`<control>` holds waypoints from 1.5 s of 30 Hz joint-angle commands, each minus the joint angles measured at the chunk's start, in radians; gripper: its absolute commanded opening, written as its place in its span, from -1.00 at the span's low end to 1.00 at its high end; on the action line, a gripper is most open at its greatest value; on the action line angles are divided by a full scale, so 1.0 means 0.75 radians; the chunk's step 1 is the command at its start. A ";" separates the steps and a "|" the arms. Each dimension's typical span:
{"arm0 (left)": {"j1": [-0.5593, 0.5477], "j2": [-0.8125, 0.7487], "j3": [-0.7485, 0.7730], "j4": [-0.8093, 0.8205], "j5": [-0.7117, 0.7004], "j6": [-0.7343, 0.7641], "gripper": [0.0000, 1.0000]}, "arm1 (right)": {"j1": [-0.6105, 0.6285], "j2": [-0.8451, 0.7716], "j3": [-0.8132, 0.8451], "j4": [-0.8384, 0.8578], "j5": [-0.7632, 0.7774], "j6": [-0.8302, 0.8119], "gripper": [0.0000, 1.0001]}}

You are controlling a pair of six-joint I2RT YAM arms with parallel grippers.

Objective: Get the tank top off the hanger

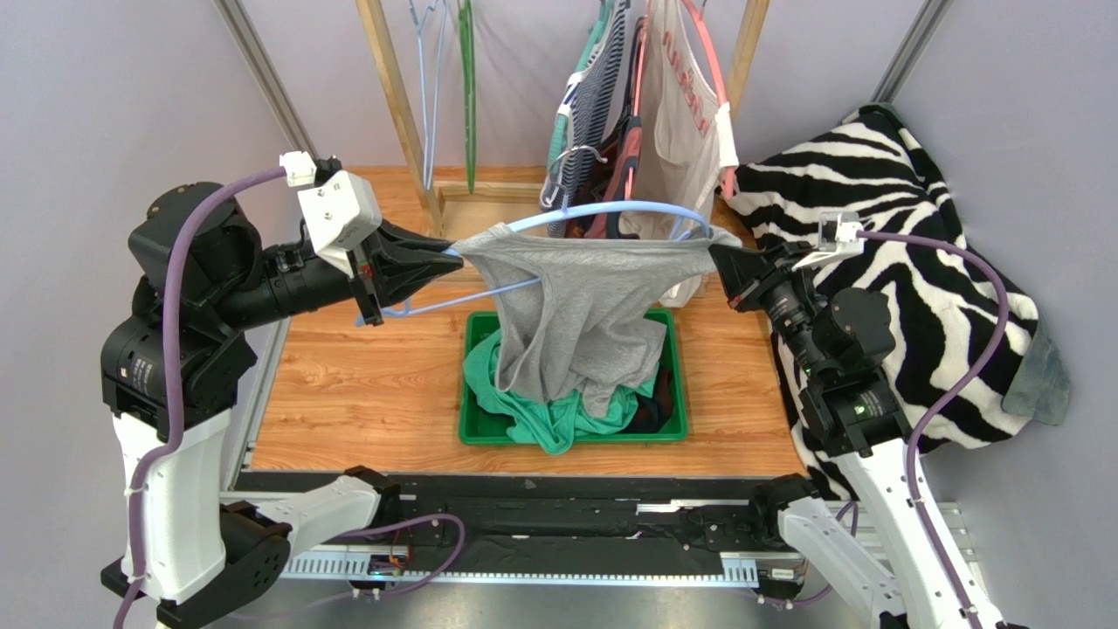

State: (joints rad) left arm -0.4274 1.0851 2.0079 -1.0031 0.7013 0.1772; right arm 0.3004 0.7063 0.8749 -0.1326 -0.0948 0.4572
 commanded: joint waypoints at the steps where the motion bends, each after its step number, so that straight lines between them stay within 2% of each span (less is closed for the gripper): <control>1: 0.028 -0.095 0.149 0.217 0.061 -0.042 -1.00 | -0.145 0.056 -0.052 -0.183 0.251 -0.023 -1.00; 6: 0.036 -0.101 0.166 0.208 0.061 -0.040 -1.00 | -0.206 0.099 -0.048 -0.200 0.261 0.006 -1.00; 10: 0.038 -0.091 0.223 0.208 0.059 -0.050 -1.00 | -0.208 0.126 -0.074 -0.204 0.192 0.049 -1.00; 17: 0.040 -0.021 0.266 0.294 0.065 -0.120 -1.00 | -0.182 0.057 -0.203 -0.128 -0.071 0.129 -1.00; 23: 0.040 0.050 0.282 0.368 0.104 -0.218 -1.00 | -0.010 0.040 -0.179 -0.040 -0.188 0.080 -1.00; 27: 0.040 0.061 0.117 0.468 0.143 -0.302 -1.00 | 0.286 0.103 -0.083 0.064 -0.189 0.016 -0.96; 29: 0.030 0.075 0.062 0.523 0.133 -0.322 -1.00 | 0.384 0.167 0.041 0.060 -0.183 -0.026 -0.68; 30: 0.028 0.085 0.047 0.529 0.118 -0.316 -1.00 | 0.460 0.195 0.099 0.010 -0.184 -0.045 -0.47; 31: 0.018 0.093 0.041 0.532 0.108 -0.292 -1.00 | 0.489 0.254 0.144 -0.021 -0.191 -0.063 -0.10; 33: 0.016 0.114 0.061 0.530 0.090 -0.263 -1.00 | 0.542 0.277 0.246 -0.101 -0.189 -0.117 0.31; 36: 0.016 0.120 0.096 0.499 0.075 -0.190 -1.00 | 0.546 0.245 0.326 -0.220 -0.164 -0.210 0.50; 40: 0.016 0.102 0.113 0.442 0.055 -0.108 -1.00 | 0.544 0.165 0.467 -0.453 -0.123 -0.419 0.65; 44: 0.016 0.093 0.096 0.427 0.055 -0.087 -1.00 | 0.544 0.157 0.657 -0.749 -0.207 -0.552 0.79; 45: 0.016 0.091 0.088 0.425 0.049 -0.081 -1.00 | 0.546 0.155 0.686 -0.784 -0.219 -0.569 0.98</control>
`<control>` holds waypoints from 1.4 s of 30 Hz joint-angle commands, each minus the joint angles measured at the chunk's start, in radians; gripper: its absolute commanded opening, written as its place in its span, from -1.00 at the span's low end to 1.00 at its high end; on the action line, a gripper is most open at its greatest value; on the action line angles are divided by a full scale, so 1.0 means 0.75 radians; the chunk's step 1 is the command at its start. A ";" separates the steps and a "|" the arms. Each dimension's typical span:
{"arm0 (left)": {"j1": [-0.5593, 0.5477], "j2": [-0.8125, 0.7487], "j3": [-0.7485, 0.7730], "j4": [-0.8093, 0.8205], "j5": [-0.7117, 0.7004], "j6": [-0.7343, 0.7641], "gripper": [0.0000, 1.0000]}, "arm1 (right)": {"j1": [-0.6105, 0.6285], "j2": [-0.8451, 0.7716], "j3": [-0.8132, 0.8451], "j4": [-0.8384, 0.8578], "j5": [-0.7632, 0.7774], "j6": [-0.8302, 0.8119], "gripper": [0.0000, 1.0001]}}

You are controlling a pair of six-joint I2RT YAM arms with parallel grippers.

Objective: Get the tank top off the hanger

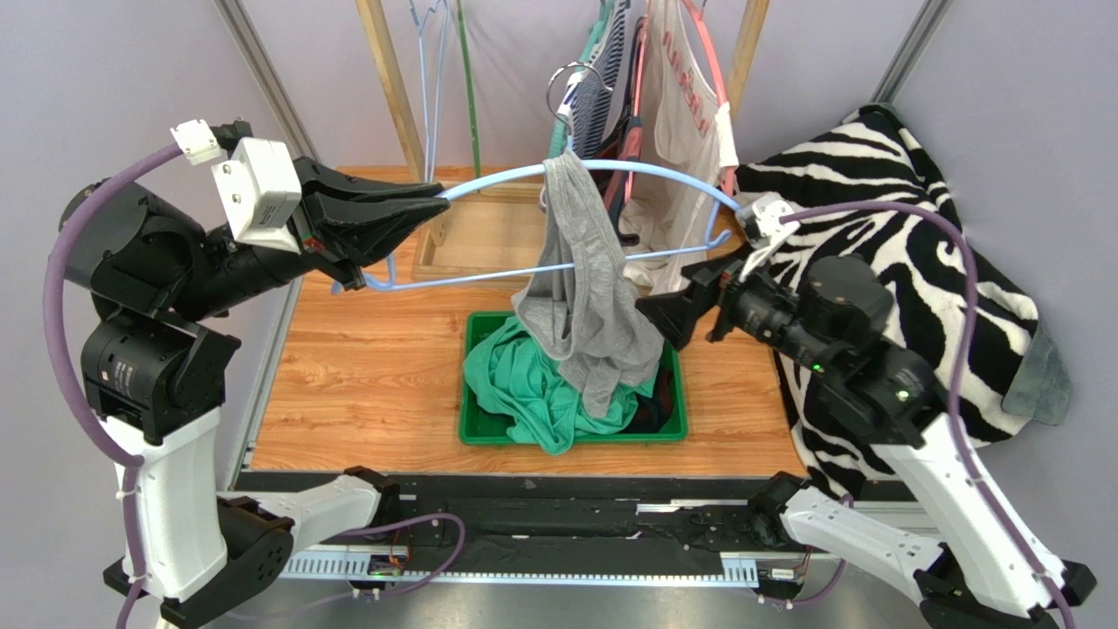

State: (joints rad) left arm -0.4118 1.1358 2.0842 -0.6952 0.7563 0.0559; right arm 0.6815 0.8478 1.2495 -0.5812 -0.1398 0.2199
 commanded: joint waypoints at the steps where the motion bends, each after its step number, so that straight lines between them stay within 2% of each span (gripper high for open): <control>1: -0.005 0.009 -0.024 0.013 -0.035 0.085 -1.00 | 0.036 -0.036 0.234 -0.221 -0.173 -0.254 1.00; 3: -0.005 -0.009 -0.052 0.011 -0.076 0.101 -1.00 | 0.036 -0.071 0.252 -0.289 -0.143 -0.236 1.00; 6: -0.005 -0.056 -0.087 0.005 -0.153 0.120 -1.00 | 0.036 -0.226 0.161 -0.244 0.063 -0.187 1.00; 7: -0.005 -0.078 -0.093 0.005 -0.170 0.124 -1.00 | 0.038 -0.269 0.071 -0.211 0.248 -0.140 1.00; 10: -0.003 -0.113 -0.089 -0.002 -0.200 0.114 -1.00 | 0.036 -0.441 -0.099 -0.064 0.588 0.043 1.00; 12: 0.001 -0.130 -0.083 -0.006 -0.200 0.106 -1.00 | 0.036 -0.517 -0.250 0.020 0.673 0.103 1.00; 15: 0.001 -0.150 -0.081 -0.010 -0.192 0.105 -1.00 | 0.036 -0.594 -0.306 0.075 0.698 0.085 1.00; 19: 0.003 -0.158 -0.083 -0.042 -0.105 0.142 -1.00 | 0.036 -0.515 -0.143 0.092 0.365 -0.141 1.00; 21: 0.003 -0.160 -0.110 -0.049 -0.029 0.152 -1.00 | 0.036 -0.411 0.018 0.092 0.242 -0.286 1.00; 22: 0.003 -0.165 -0.122 -0.049 0.000 0.157 -1.00 | 0.036 -0.370 0.090 0.086 0.114 -0.342 1.00; 24: 0.003 -0.169 -0.151 -0.047 0.016 0.161 -1.00 | 0.036 -0.227 0.209 0.071 0.025 -0.428 1.00; 25: 0.003 -0.169 -0.157 -0.047 0.033 0.165 -1.00 | 0.036 -0.172 0.333 0.061 -0.058 -0.444 1.00; 27: 0.005 -0.175 -0.169 -0.047 0.061 0.175 -1.00 | 0.038 -0.029 0.444 0.018 -0.167 -0.481 1.00; 32: 0.003 -0.169 -0.155 -0.063 0.145 0.204 -1.00 | 0.036 0.248 0.781 -0.237 -0.492 -0.569 0.97; 34: 0.003 -0.169 -0.145 -0.093 0.161 0.226 -1.00 | 0.036 0.338 0.847 -0.374 -0.649 -0.600 0.96; 42: 0.003 -0.167 -0.071 -0.198 0.264 0.300 -1.00 | 0.016 0.414 0.895 -0.530 -0.762 -0.700 0.81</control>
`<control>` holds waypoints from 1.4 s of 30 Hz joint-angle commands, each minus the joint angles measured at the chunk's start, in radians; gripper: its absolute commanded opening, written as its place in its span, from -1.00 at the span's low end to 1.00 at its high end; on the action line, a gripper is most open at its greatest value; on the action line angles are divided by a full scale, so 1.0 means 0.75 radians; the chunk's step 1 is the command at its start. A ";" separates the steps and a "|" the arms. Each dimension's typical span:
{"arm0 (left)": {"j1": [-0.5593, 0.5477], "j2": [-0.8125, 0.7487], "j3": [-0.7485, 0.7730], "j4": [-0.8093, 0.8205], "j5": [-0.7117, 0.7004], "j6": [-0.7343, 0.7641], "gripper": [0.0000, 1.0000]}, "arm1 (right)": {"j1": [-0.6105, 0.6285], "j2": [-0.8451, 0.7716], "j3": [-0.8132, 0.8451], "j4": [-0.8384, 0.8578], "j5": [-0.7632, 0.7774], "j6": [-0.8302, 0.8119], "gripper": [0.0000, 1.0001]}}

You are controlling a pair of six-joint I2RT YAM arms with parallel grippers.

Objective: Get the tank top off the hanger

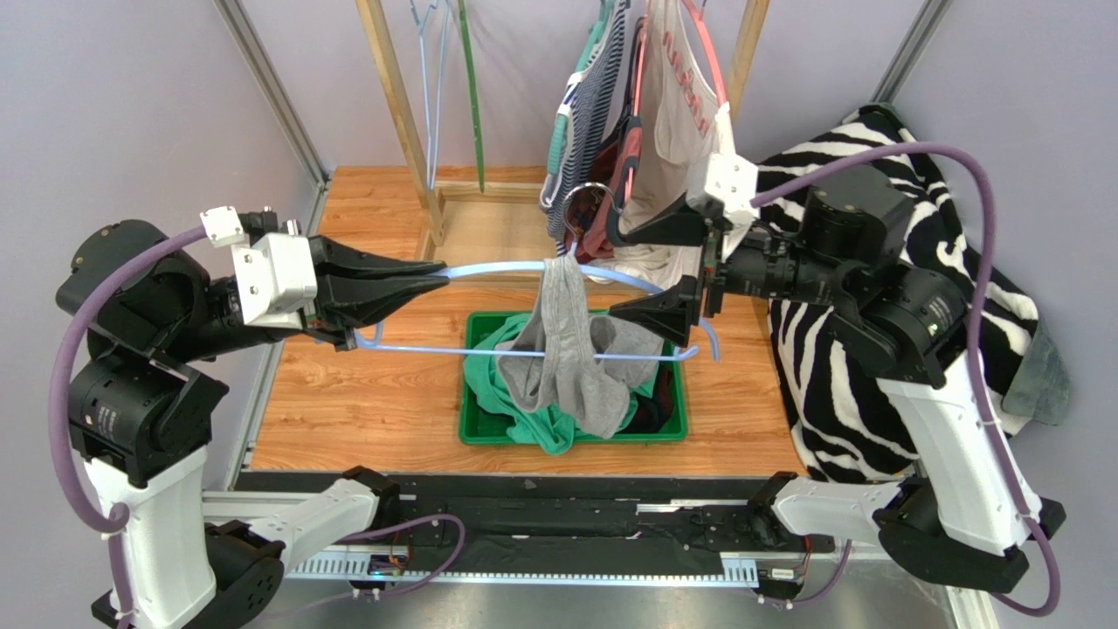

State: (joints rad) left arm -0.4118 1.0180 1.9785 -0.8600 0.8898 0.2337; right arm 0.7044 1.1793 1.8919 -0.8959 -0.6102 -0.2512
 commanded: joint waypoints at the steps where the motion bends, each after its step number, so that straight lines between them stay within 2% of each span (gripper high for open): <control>1: 0.003 -0.009 0.078 0.020 0.088 0.061 -1.00 | -0.023 -0.022 0.040 -0.123 -0.142 -0.072 0.77; 3: 0.003 -0.005 0.086 0.018 0.088 0.061 -1.00 | -0.023 -0.012 0.044 -0.147 -0.140 -0.072 0.69; 6: 0.003 0.001 0.103 0.018 0.084 0.055 -1.00 | -0.027 0.013 0.048 -0.172 -0.111 -0.072 0.21; 7: 0.003 0.001 0.105 0.016 0.084 0.057 -1.00 | -0.025 0.011 0.046 -0.176 -0.101 -0.070 -0.23; 9: 0.003 0.001 0.105 0.018 0.076 0.057 -1.00 | -0.027 0.007 0.038 -0.162 -0.046 -0.064 -0.89; 10: 0.003 0.001 0.097 0.016 0.063 0.065 -1.00 | -0.025 0.000 0.022 -0.145 -0.025 -0.060 -1.00; 14: 0.003 0.003 0.056 0.042 0.022 0.065 -1.00 | -0.023 -0.049 -0.043 -0.011 0.073 -0.041 -1.00; 15: 0.003 0.005 0.046 0.056 -0.002 0.055 -0.92 | -0.023 -0.089 -0.074 0.093 0.152 -0.039 -1.00; 17: 0.003 0.015 0.035 0.085 -0.027 0.026 -0.58 | -0.013 -0.132 -0.174 0.206 0.253 -0.054 -1.00; 18: 0.003 0.021 0.045 0.091 -0.055 0.018 -0.14 | -0.005 -0.173 -0.211 0.316 0.381 -0.072 -1.00; 20: 0.003 0.050 0.098 0.114 -0.082 -0.009 0.20 | 0.038 -0.212 -0.331 0.403 0.496 -0.194 -1.00; 21: 0.003 0.062 0.123 0.128 -0.108 -0.027 0.31 | 0.069 -0.229 -0.373 0.490 0.634 -0.249 -1.00; 23: 0.003 0.089 0.174 0.181 -0.111 -0.117 0.33 | 0.220 -0.278 -0.531 0.599 0.811 -0.488 -1.00; 24: 0.003 0.091 0.172 0.210 -0.078 -0.160 0.35 | 0.275 -0.286 -0.583 0.725 1.020 -0.580 -1.00; 25: 0.003 0.095 0.140 0.236 -0.054 -0.257 0.35 | 0.359 -0.284 -0.614 0.781 1.097 -0.646 -1.00; 27: -0.005 0.093 0.076 0.324 -0.011 -0.360 0.34 | 0.400 -0.262 -0.623 0.836 1.204 -0.757 -1.00; 32: -0.089 0.070 -0.212 0.406 -0.012 -0.524 0.11 | 0.443 -0.208 -0.557 0.845 1.241 -0.794 -1.00; 37: -0.163 0.060 -0.355 0.408 -0.057 -0.518 -0.36 | 0.452 -0.171 -0.496 0.822 1.259 -0.808 -1.00; 42: -0.199 0.078 -0.400 0.410 -0.137 -0.483 -0.47 | 0.490 -0.155 -0.494 0.837 1.261 -0.802 -1.00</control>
State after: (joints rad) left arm -0.5392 1.0950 1.6779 -0.5964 0.8284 -0.1200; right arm 1.0454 1.0668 1.4635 -0.3908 0.2985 -0.8337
